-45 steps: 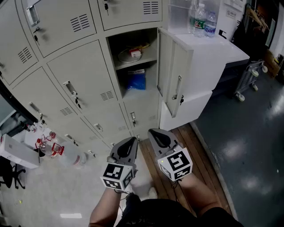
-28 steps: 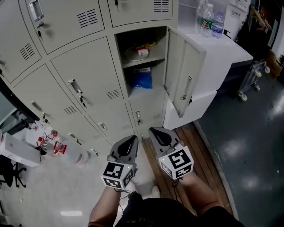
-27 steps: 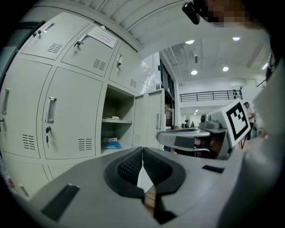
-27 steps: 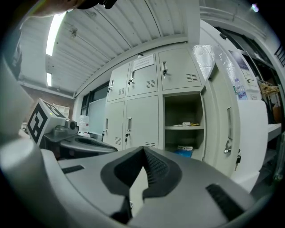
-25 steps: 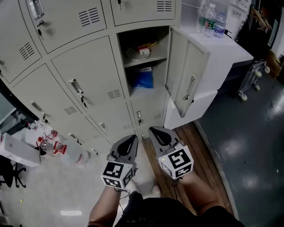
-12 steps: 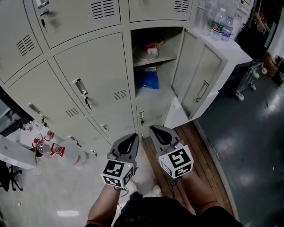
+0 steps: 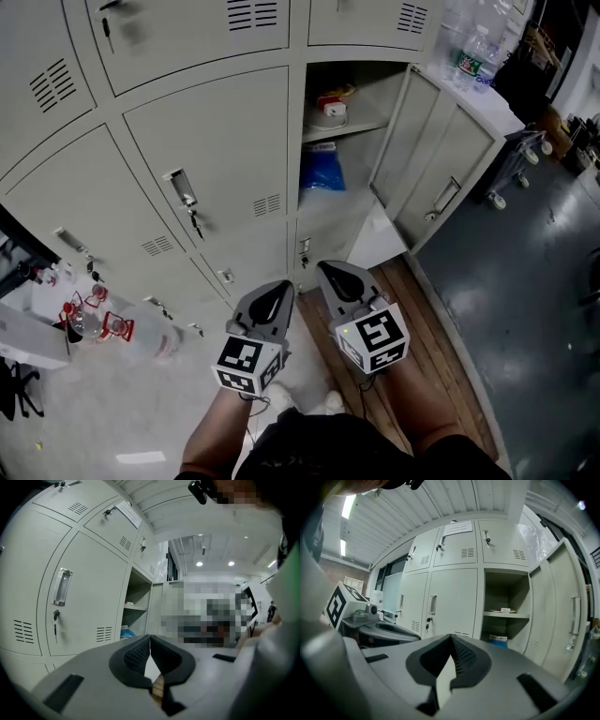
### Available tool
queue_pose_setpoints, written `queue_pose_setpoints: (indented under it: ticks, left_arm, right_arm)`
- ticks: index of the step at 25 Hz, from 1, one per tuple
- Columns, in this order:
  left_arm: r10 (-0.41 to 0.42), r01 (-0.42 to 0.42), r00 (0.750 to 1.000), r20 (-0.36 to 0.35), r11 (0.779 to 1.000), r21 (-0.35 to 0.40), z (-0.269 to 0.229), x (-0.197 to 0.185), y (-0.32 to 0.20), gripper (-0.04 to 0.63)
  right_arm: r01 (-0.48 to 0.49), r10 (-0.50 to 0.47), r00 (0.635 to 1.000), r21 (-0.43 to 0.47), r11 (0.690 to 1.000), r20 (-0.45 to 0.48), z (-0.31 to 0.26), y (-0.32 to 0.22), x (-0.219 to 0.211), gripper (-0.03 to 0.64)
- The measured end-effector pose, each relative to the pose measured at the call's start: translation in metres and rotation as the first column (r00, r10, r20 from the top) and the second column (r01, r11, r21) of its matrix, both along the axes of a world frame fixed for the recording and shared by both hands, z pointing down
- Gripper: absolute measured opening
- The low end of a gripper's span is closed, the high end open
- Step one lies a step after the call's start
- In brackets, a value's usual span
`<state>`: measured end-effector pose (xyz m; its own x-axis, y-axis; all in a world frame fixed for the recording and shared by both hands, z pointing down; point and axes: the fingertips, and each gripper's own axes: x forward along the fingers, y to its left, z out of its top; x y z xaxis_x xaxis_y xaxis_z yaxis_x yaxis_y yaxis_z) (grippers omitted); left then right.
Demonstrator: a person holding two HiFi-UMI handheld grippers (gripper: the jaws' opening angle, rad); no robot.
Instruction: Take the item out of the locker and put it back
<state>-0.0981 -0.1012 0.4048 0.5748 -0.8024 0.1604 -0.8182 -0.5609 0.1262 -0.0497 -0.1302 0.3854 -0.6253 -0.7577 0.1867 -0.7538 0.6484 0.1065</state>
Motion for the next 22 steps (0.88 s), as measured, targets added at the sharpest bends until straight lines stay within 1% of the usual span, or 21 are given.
queue_pose_setpoints:
  ticks: [6,11,15,22]
  left_arm:
    - [0.041,-0.041,0.999,-0.005,0.999,0.000,0.003,-0.023,-0.008,0.006]
    - [0.082,-0.082,0.997,-0.005,0.997,0.001,0.004,-0.031,-0.008,0.006]
    - [0.106,-0.106,0.994,-0.015,0.994,0.007,0.002,-0.030,-0.008,0.006]
    - [0.135,-0.135,0.991,-0.014,0.991,0.014,0.001,-0.022,-0.008,0.006]
  right_arm:
    - [-0.037,0.037,0.999,0.003,0.999,-0.016,0.003,-0.009,-0.023,0.000]
    - [-0.074,0.074,0.997,0.009,0.997,-0.017,0.002,-0.013,-0.035,0.001]
    - [-0.101,0.101,0.995,0.015,0.995,-0.024,0.001,-0.016,-0.034,0.002]
    - [-0.142,0.143,0.989,0.036,0.989,-0.032,-0.008,-0.027,-0.019,0.002]
